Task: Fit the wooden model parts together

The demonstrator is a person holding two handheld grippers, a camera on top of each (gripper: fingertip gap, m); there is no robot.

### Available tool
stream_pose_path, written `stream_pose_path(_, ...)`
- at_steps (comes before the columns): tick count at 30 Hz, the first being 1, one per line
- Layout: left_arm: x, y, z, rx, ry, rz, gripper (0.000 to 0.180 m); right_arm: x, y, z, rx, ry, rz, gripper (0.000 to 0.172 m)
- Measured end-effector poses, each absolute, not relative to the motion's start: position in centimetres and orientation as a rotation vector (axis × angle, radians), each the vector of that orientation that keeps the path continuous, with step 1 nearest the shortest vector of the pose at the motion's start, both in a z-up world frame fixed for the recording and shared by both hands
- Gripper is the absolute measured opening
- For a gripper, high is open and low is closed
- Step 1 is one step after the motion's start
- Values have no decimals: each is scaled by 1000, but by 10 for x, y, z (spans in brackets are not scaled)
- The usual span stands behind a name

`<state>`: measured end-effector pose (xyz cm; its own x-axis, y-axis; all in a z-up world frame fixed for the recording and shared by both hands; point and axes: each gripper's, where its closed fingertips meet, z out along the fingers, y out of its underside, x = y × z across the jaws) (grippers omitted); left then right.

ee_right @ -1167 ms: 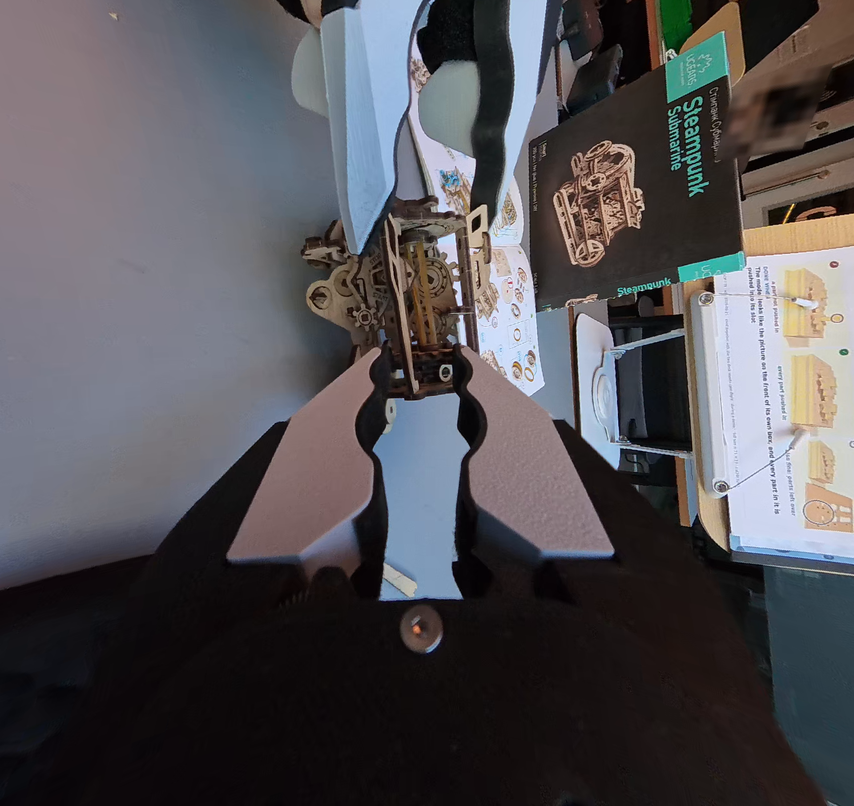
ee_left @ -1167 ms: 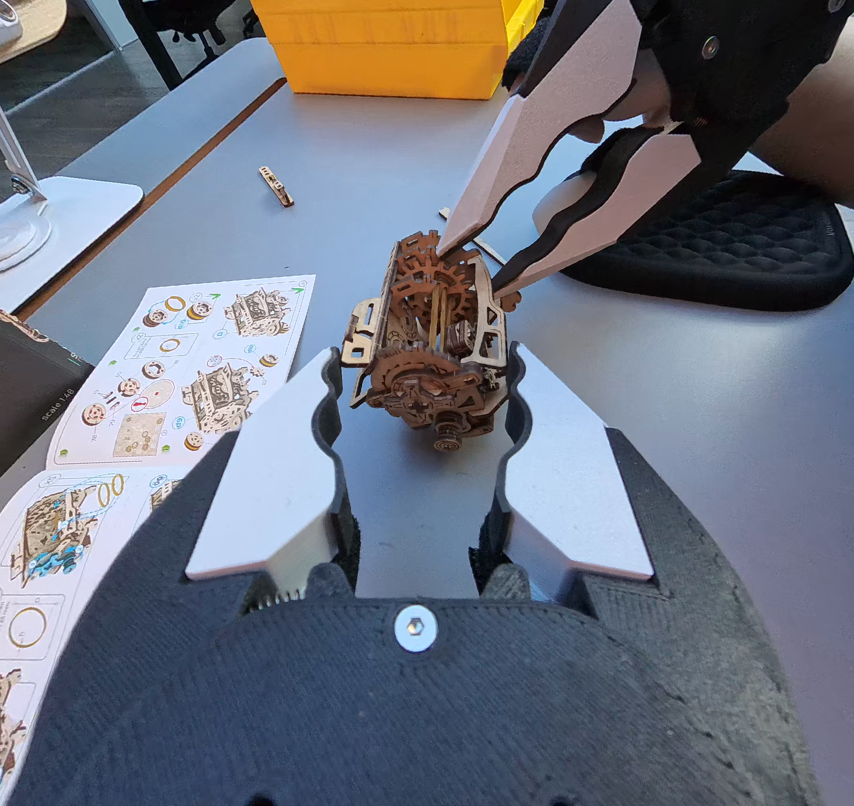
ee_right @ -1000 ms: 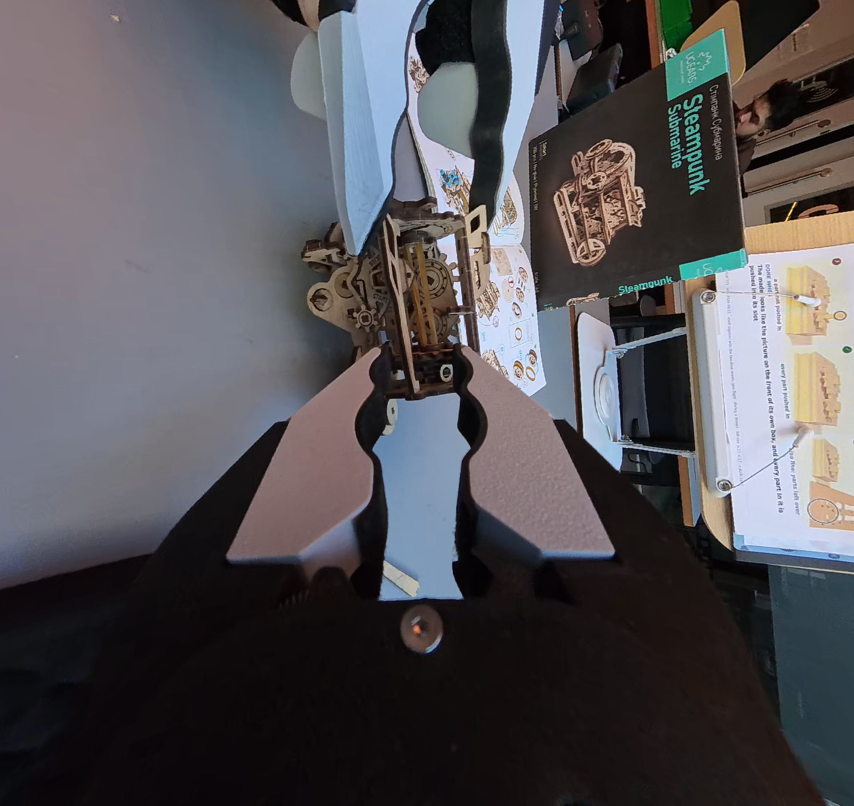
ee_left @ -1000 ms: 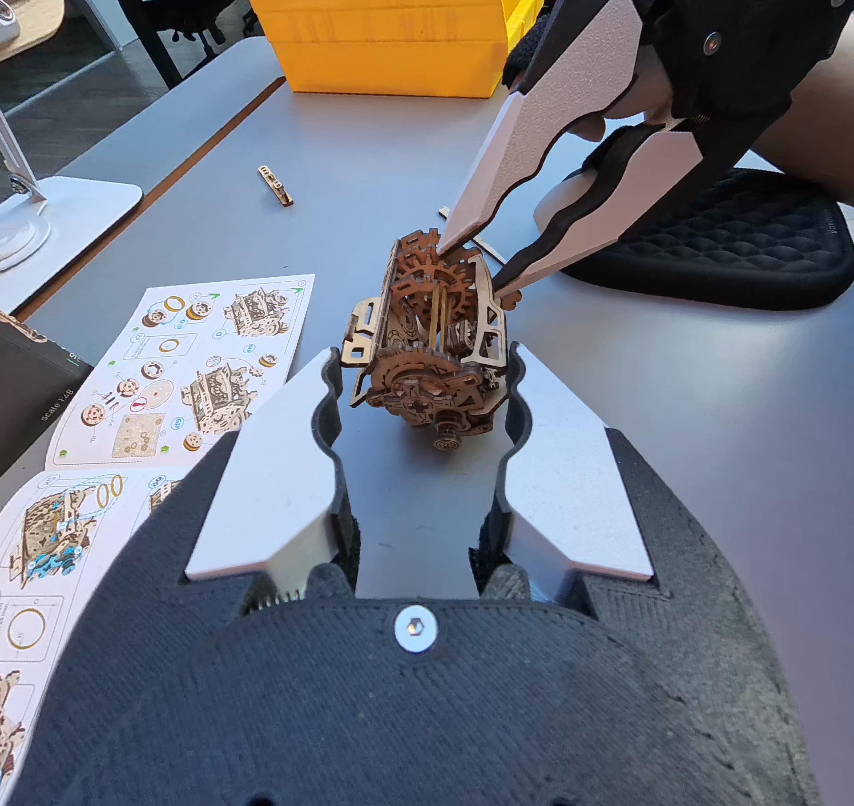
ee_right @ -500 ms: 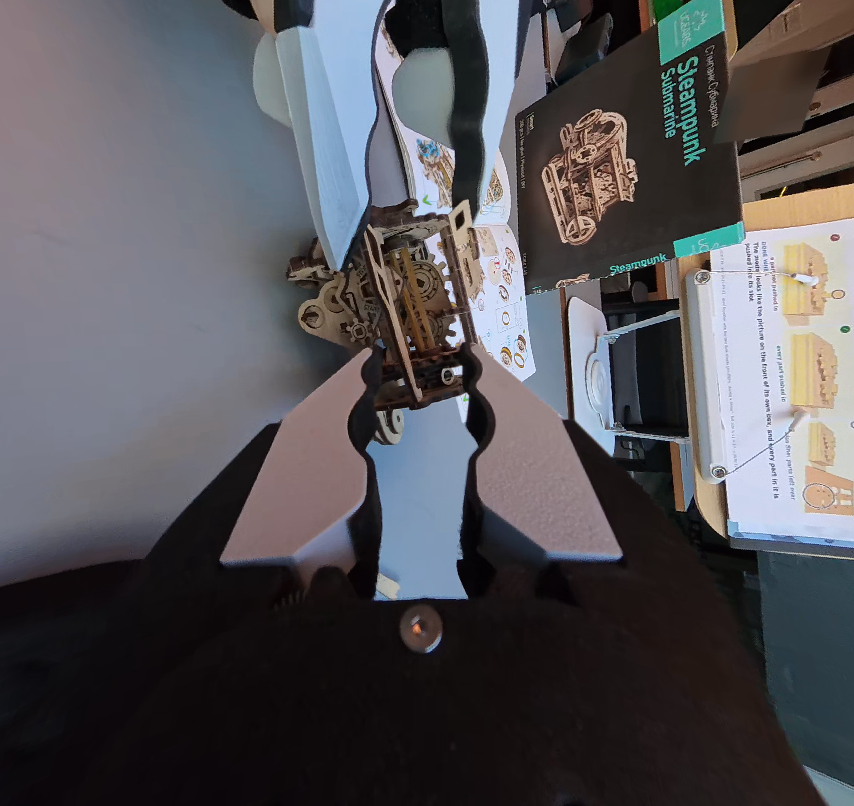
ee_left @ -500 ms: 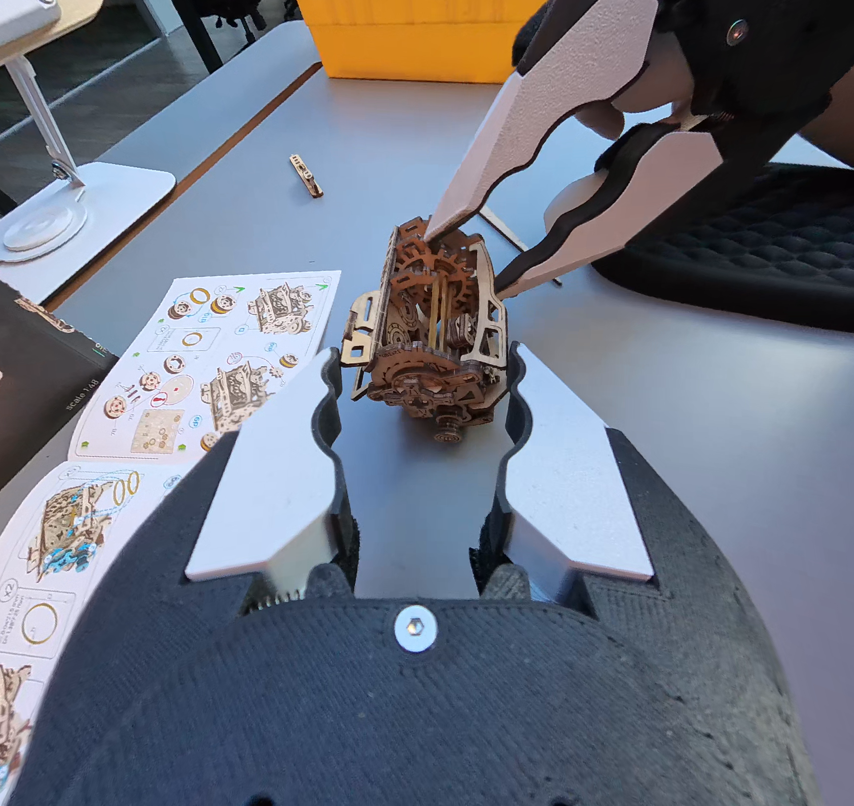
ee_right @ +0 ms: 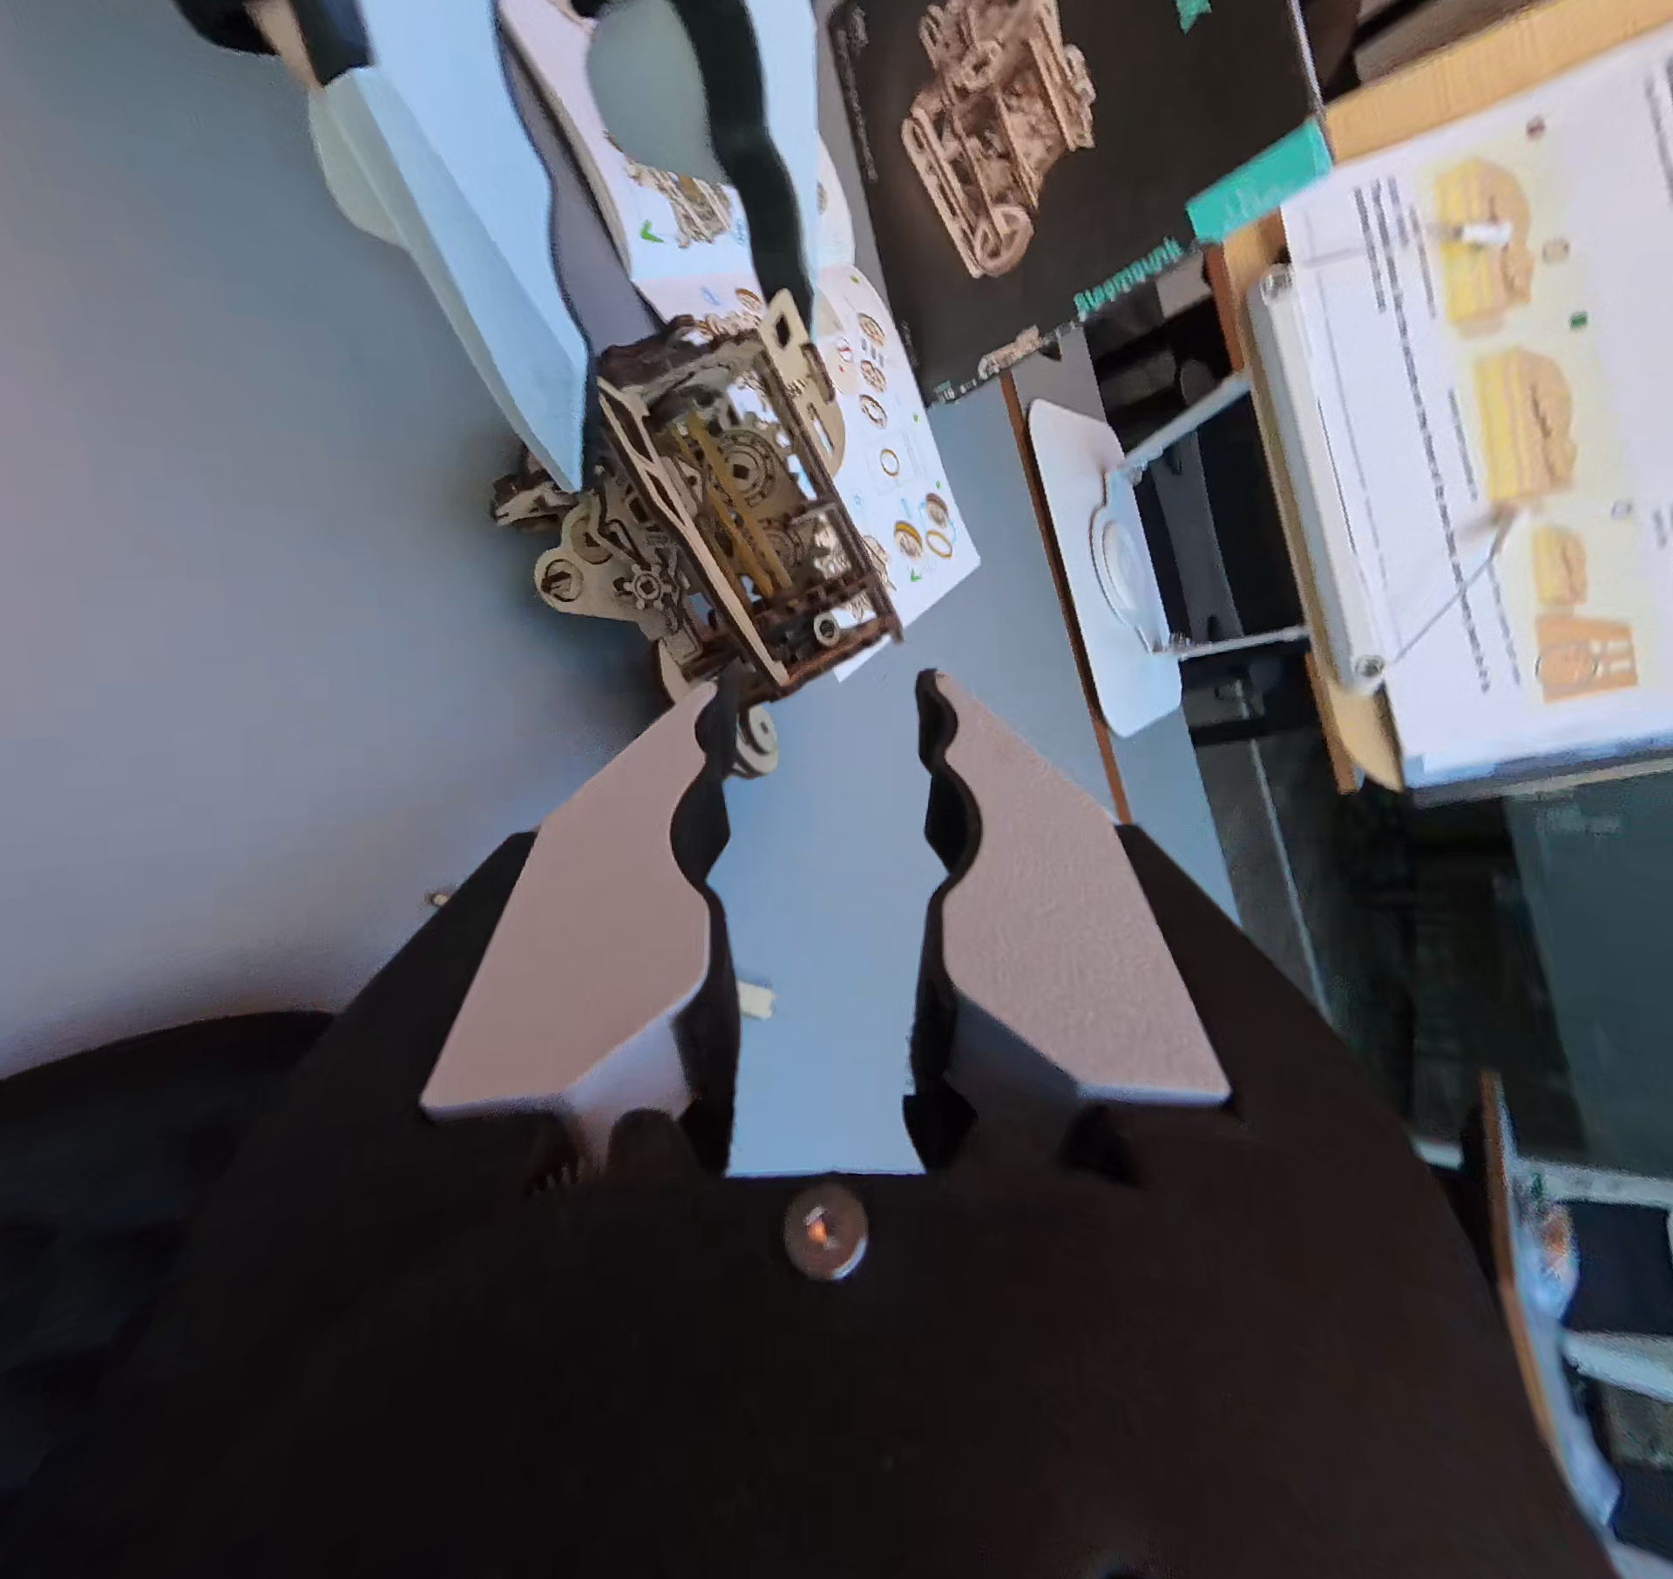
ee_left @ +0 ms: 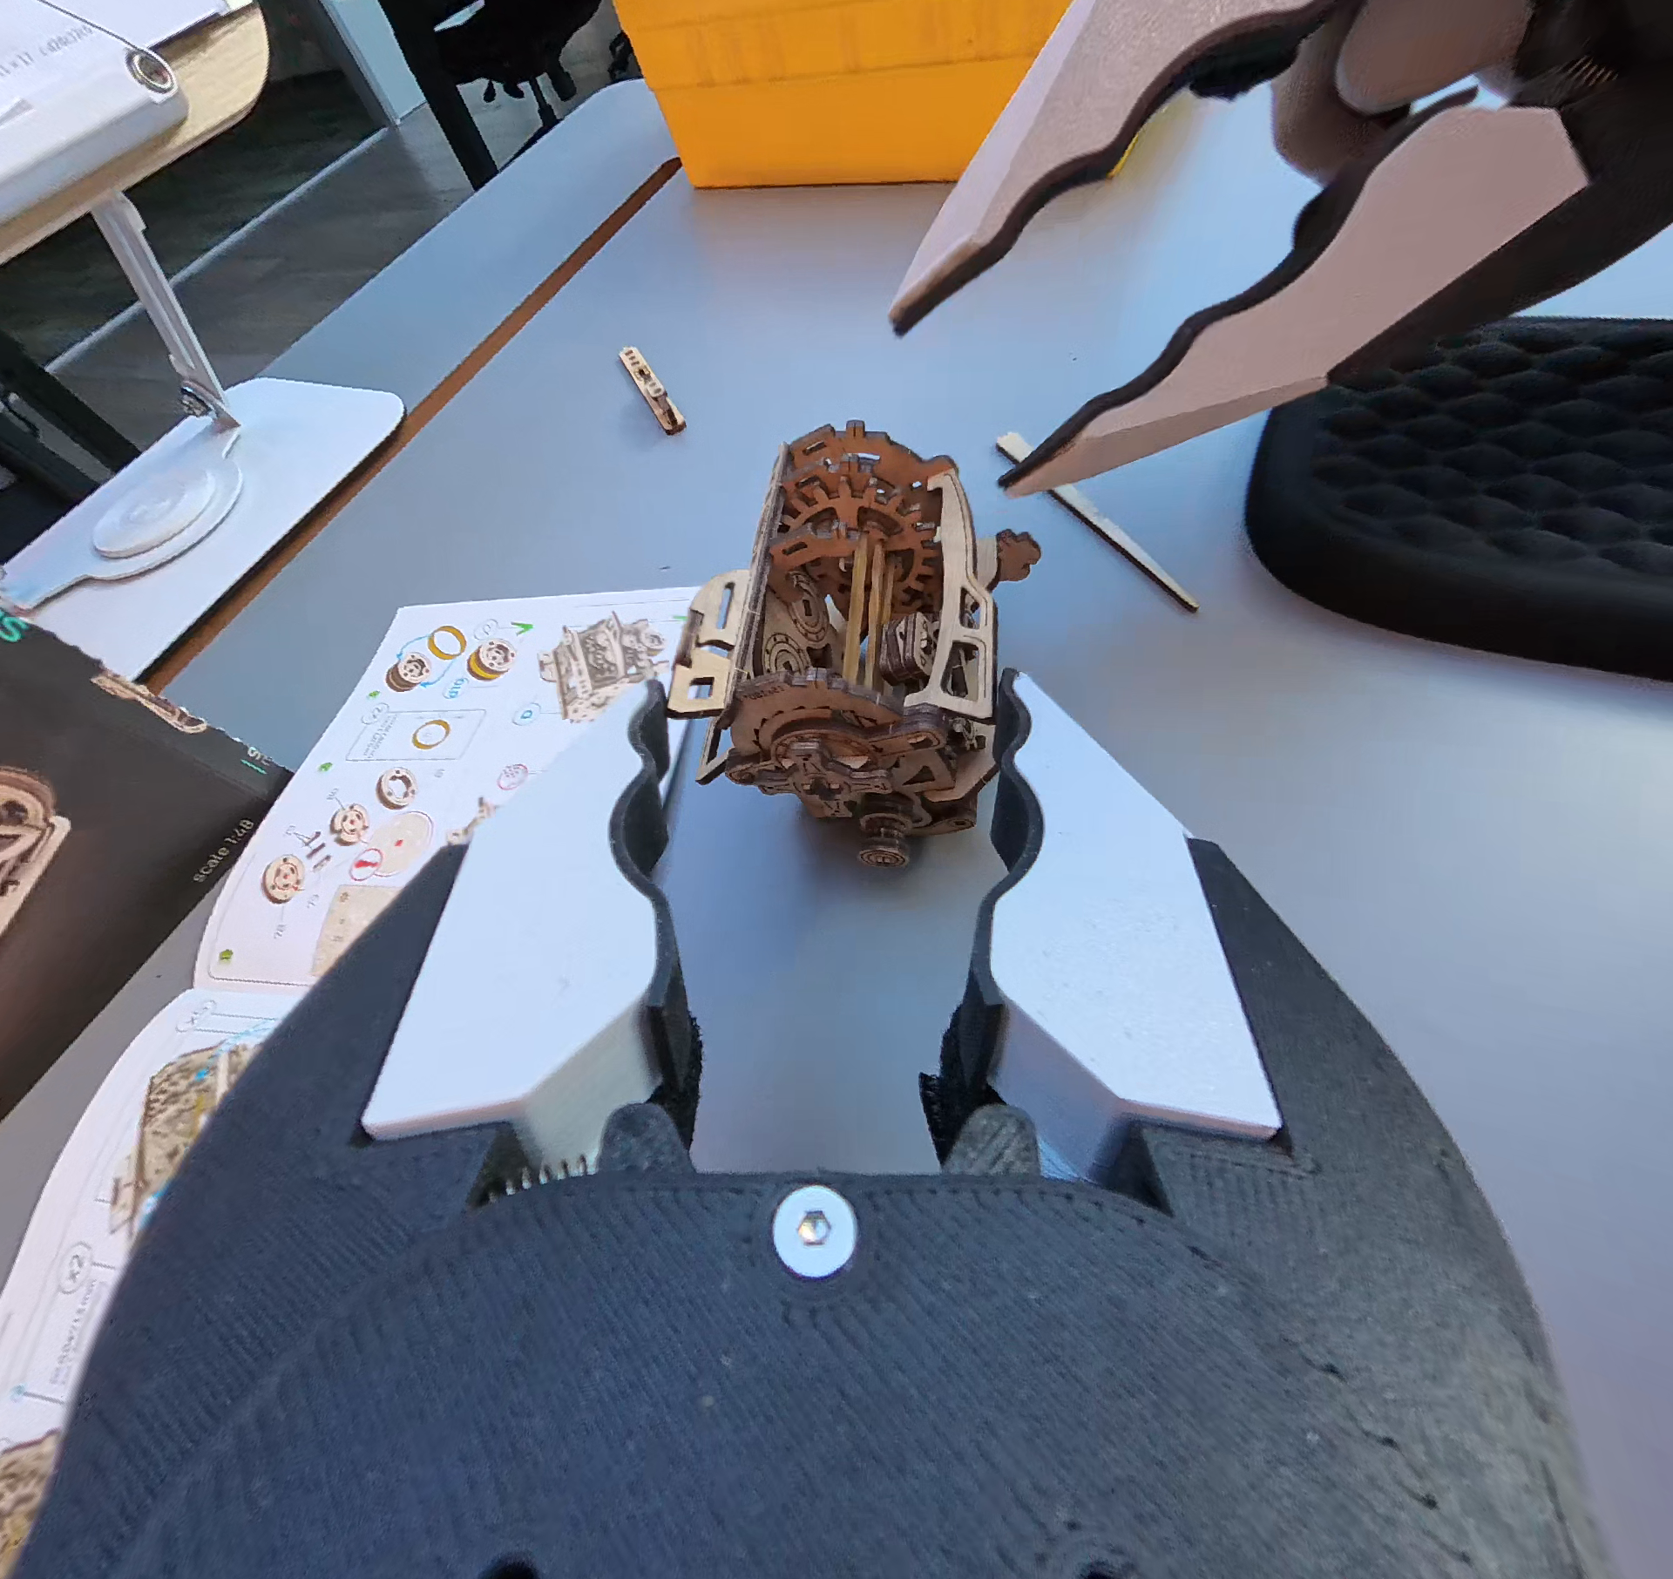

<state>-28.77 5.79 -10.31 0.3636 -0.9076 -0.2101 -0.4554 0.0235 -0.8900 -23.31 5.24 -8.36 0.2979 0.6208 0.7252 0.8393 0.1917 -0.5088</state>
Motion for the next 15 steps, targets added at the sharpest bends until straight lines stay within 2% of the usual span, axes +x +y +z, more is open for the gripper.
stream_pose_path(5, -282, 75, -108, -1589, 1261, -497, 74, -204, 56, -101, -1785, -1110, -177, 56)
stream_pose_path(15, -301, 59, -97, -1673, 1144, -528, 91, -185, 28, -101, -1907, -780, -32, 62)
